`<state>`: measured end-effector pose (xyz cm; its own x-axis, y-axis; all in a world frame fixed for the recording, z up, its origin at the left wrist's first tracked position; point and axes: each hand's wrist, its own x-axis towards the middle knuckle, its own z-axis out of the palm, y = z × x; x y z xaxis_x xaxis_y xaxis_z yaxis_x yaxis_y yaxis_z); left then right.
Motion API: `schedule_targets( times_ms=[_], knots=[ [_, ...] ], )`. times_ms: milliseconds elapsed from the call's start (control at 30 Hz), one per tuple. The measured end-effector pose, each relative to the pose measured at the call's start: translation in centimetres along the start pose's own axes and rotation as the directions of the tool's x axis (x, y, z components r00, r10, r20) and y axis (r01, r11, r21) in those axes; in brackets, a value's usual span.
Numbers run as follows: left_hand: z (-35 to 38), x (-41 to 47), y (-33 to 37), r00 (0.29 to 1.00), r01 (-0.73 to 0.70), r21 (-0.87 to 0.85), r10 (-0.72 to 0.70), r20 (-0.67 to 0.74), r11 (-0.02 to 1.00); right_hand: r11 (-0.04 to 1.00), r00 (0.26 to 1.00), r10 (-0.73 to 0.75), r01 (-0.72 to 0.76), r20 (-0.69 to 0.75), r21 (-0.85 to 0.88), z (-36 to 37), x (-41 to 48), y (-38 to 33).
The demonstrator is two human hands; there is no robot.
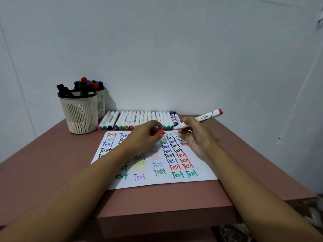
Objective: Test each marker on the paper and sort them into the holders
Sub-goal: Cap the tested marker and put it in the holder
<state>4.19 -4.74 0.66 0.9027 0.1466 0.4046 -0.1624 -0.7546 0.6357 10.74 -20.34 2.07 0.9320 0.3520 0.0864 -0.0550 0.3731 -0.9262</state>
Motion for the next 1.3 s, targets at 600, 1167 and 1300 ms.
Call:
schedule_targets(
  times_ms=[600, 1167, 1300],
  knots=[
    [0.0, -0.3, 1.2, 0.998, -0.05, -0.151, 0.054, 0.022, 0.987, 0.992, 0.975, 0.089, -0.067, 0.206, -0.108, -0.3, -0.3, 0.4],
    [-0.7, 0.0, 1.8, 0.947, 0.311, -0.852, -0.215, 0.239, 0.422, 0.962, 0.96, 0.163, -0.206, 0.229, 0.178, -0.5, -0.3, 0.1],
    [-1.7, 0.3, 1.3, 0.941, 0.233, -0.901, -0.32, 0.113, 0.367, 0.955, 0.991, 0.099, -0.12, 0.089, 0.272, -0.9, 0.3, 0.2]
  ],
)
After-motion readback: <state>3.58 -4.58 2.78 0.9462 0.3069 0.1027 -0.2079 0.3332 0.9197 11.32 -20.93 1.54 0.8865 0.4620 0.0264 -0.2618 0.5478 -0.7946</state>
